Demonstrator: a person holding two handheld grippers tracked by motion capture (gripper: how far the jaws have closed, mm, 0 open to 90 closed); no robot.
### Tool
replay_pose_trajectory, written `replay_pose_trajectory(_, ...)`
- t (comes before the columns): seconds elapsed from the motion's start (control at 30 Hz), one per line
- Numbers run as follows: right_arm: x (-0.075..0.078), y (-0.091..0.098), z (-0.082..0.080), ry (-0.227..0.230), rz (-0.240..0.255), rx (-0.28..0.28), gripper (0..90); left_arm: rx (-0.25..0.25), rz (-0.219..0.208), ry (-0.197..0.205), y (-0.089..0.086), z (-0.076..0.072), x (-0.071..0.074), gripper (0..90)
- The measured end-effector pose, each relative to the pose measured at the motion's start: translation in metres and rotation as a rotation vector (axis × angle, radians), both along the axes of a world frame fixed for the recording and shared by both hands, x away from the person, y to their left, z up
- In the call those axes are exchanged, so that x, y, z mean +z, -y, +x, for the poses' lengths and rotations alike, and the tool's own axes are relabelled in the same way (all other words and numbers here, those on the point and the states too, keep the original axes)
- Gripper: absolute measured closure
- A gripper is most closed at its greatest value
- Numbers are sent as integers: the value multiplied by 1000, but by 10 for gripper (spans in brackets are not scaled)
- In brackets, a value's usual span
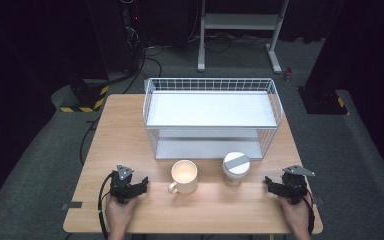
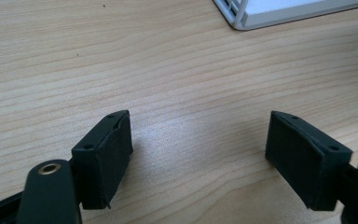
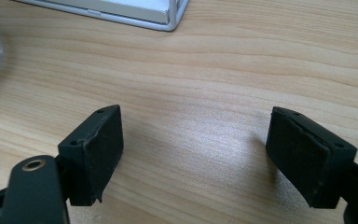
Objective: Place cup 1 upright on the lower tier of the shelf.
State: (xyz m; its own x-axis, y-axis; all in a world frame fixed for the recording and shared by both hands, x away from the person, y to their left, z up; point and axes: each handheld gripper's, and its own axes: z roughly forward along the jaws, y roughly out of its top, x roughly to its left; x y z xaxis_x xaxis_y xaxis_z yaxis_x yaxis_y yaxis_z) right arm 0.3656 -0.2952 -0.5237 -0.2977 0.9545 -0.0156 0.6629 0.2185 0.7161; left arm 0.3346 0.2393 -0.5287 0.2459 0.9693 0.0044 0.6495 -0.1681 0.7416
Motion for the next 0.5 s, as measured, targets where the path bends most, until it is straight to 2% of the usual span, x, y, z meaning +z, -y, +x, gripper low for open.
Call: replay_pose_trajectory(0.5, 0, 0, 0, -2, 0, 4, 171, 0, -1, 0, 0, 0, 0, 230)
